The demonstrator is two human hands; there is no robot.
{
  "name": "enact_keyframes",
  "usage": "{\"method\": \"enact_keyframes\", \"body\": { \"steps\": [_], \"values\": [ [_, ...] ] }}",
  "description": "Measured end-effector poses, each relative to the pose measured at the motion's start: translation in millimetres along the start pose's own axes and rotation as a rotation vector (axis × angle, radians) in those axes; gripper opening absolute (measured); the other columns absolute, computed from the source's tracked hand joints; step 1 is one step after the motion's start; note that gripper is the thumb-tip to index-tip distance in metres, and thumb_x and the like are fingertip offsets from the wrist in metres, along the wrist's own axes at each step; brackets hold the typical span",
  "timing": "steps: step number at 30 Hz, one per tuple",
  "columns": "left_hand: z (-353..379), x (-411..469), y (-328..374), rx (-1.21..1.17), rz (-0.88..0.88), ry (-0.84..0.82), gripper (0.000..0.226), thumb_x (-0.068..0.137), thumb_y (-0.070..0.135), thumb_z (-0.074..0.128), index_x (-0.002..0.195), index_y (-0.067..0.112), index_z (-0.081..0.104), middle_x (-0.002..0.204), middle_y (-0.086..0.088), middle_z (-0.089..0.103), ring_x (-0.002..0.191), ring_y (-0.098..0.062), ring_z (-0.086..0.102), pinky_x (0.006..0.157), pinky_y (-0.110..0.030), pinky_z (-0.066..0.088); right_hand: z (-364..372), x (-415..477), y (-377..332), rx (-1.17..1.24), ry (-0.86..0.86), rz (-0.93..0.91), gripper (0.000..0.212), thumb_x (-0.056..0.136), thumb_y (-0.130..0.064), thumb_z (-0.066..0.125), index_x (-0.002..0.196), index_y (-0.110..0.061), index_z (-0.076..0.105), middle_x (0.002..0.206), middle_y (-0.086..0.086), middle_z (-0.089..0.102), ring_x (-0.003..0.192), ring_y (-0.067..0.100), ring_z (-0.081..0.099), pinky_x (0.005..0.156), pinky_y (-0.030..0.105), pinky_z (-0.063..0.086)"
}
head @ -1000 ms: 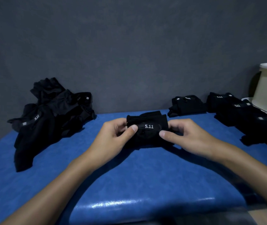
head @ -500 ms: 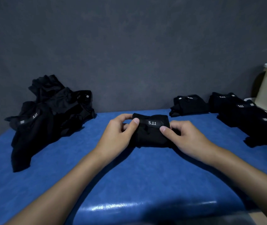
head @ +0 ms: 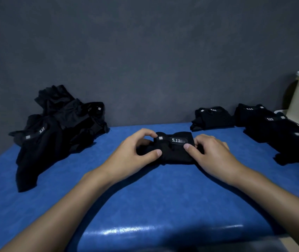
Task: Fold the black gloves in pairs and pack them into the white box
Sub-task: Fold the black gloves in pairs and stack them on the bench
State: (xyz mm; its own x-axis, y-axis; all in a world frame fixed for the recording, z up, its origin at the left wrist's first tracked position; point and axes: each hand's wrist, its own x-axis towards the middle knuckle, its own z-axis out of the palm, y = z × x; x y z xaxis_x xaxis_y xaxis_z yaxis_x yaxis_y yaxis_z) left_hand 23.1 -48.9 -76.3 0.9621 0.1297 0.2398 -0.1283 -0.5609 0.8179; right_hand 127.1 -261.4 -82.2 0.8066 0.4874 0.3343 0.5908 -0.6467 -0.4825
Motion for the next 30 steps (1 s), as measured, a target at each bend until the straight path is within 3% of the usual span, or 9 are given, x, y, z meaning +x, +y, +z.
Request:
{"method": "enact_keyframes", "body": {
  "steps": [3, 5, 8, 11, 15, 23, 26, 30],
  "values": [
    [6.8, 4.0, -0.9, 0.036, -0.013, 0.01, 0.034, 0.081, 0.043, 0.073, 0.11, 0.04, 0.056, 0.096, 0.007, 0.073, 0.097, -0.018, 0.067, 0.095, -0.047, 0.051, -8.4, -3.6, 2.2, -0.005, -0.011, 0.031, 0.032, 0.093, -0.048, 0.051, 0.073, -0.024, 0.044, 0.07, -0.011, 0.051, 0.073, 0.005, 0.047, 0.089, 0.038, 0.035],
    [12.9, 9.4, -1.4, 0.083, -0.013, 0.018, 0.043, 0.074, 0.059, 0.066, 0.111, 0.043, 0.054, 0.095, 0.013, 0.073, 0.098, -0.016, 0.067, 0.099, -0.049, 0.048, -13.6, -7.3, 5.4, -0.026, -0.009, 0.038, 0.023, 0.092, -0.051, 0.05, 0.093, -0.028, 0.047, 0.088, -0.017, 0.054, 0.087, 0.008, 0.05, 0.092, 0.035, 0.031],
    [24.9, 19.1, 1.3, 0.138, -0.009, 0.049, 0.042, 0.071, 0.067, 0.06, 0.108, 0.048, 0.052, 0.091, 0.02, 0.071, 0.098, -0.013, 0.066, 0.101, -0.049, 0.045, -21.9, -15.7, 15.9, -0.208, 0.109, -0.059, 0.04, 0.092, -0.05, 0.048, 0.123, -0.024, 0.047, 0.115, -0.011, 0.051, 0.11, 0.014, 0.047, 0.095, 0.034, 0.031],
    [41.6, 30.9, 5.6, 0.172, 0.004, 0.098, 0.027, 0.078, 0.061, 0.063, 0.101, 0.055, 0.049, 0.088, 0.021, 0.07, 0.096, -0.006, 0.063, 0.101, -0.048, 0.043, -32.1, -26.4, 19.9, -0.374, 0.215, -0.231, 0.032, 0.091, -0.042, 0.042, 0.106, -0.02, 0.059, 0.102, -0.007, 0.053, 0.094, 0.019, 0.05, 0.082, 0.035, 0.036],
    [66.5, 47.1, 16.8, 0.199, 0.05, 0.115, 0.023, 0.085, 0.054, 0.065, 0.103, 0.054, 0.051, 0.083, 0.021, 0.068, 0.088, 0.003, 0.06, 0.1, -0.047, 0.043, -38.7, -39.4, 30.4, -0.449, 0.151, -0.171, 0.023, 0.087, -0.033, 0.052, 0.103, -0.022, 0.063, 0.097, -0.008, 0.053, 0.089, 0.019, 0.048, 0.079, 0.038, 0.039],
    [105.4, 66.0, 38.4, 0.23, 0.092, 0.078, 0.032, 0.087, 0.048, 0.067, 0.115, 0.037, 0.057, 0.083, 0.018, 0.068, 0.086, 0.0, 0.06, 0.099, -0.047, 0.044, -55.3, -54.1, 50.7, -0.485, 0.034, 0.002, 0.038, 0.094, -0.039, 0.046, 0.125, -0.021, 0.059, 0.123, -0.005, 0.051, 0.113, 0.019, 0.046, 0.095, 0.037, 0.039],
    [115.0, 74.1, 43.0, 0.228, 0.092, 0.081, 0.032, 0.086, 0.049, 0.069, 0.113, 0.035, 0.058, 0.081, 0.018, 0.066, 0.086, -0.005, 0.061, 0.097, -0.048, 0.045, -57.4, -53.8, 52.4, -0.468, -0.002, 0.07, 0.048, 0.098, -0.043, 0.038, 0.139, -0.019, 0.047, 0.143, -0.003, 0.041, 0.131, 0.018, 0.036, 0.105, 0.035, 0.032],
    [124.9, 84.0, 48.0, 0.246, 0.081, 0.108, 0.031, 0.085, 0.048, 0.07, 0.11, 0.034, 0.059, 0.079, 0.019, 0.062, 0.088, -0.01, 0.062, 0.096, -0.047, 0.046, -59.2, -51.2, 51.4, -0.401, -0.045, 0.128, 0.052, 0.1, -0.045, 0.035, 0.143, -0.016, 0.04, 0.155, 0.002, 0.029, 0.142, 0.019, 0.022, 0.112, 0.034, 0.027]
  ]
}}
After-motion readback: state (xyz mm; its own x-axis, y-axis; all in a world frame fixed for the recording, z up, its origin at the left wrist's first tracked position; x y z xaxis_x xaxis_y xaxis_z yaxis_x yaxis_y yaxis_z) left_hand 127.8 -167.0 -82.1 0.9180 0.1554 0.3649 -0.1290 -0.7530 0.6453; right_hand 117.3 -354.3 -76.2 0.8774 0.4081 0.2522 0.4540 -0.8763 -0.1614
